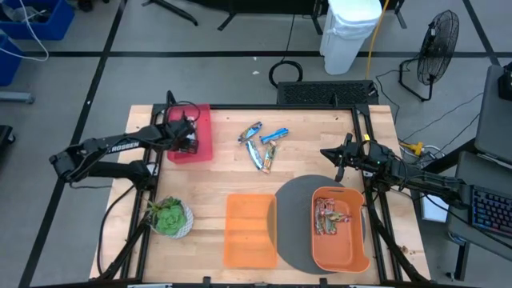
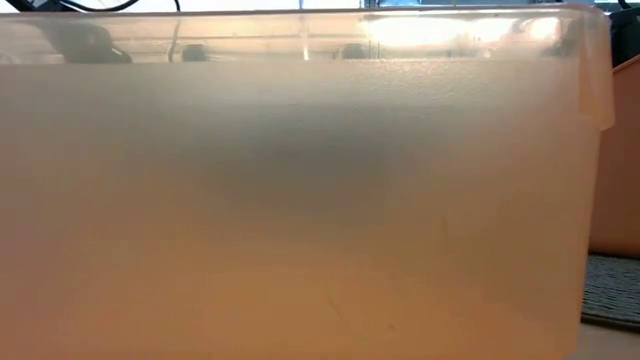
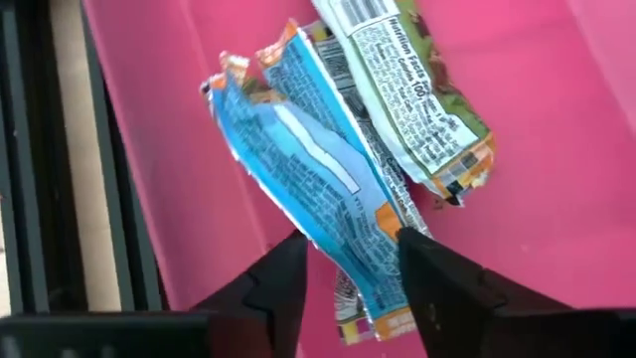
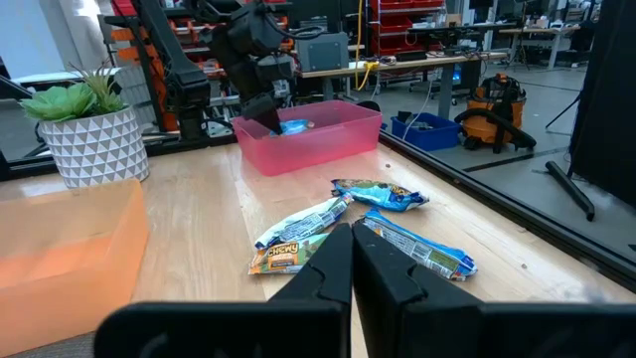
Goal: Pick and place Granola Bars by type
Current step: Put the top yellow granola bar into the red bin, then put the yellow granola bar into the red bin
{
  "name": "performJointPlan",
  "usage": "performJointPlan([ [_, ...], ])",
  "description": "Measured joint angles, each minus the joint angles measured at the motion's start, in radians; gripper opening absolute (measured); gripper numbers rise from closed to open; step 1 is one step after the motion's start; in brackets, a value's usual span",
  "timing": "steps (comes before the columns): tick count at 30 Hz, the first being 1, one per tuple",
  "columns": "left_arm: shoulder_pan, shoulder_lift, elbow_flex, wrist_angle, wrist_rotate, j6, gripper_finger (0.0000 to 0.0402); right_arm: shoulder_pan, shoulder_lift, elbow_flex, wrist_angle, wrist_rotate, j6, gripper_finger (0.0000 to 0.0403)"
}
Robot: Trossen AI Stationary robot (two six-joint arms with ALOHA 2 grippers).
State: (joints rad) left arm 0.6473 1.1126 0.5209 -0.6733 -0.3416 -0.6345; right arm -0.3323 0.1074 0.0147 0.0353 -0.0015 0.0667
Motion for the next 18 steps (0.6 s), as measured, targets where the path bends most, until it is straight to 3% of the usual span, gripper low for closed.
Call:
performJointPlan([
  [6,-0.03,-0.001,0.002,0.046,0.018,0.032,0.0196,0.0,0.0,0.0,0.0,0.0,0.0,0.0],
  [18,-0.127,-0.001,0.145,0.107,0.091,0.103,0.02,0.0,0.0,0.0,0.0,0.0,0.0,0.0],
])
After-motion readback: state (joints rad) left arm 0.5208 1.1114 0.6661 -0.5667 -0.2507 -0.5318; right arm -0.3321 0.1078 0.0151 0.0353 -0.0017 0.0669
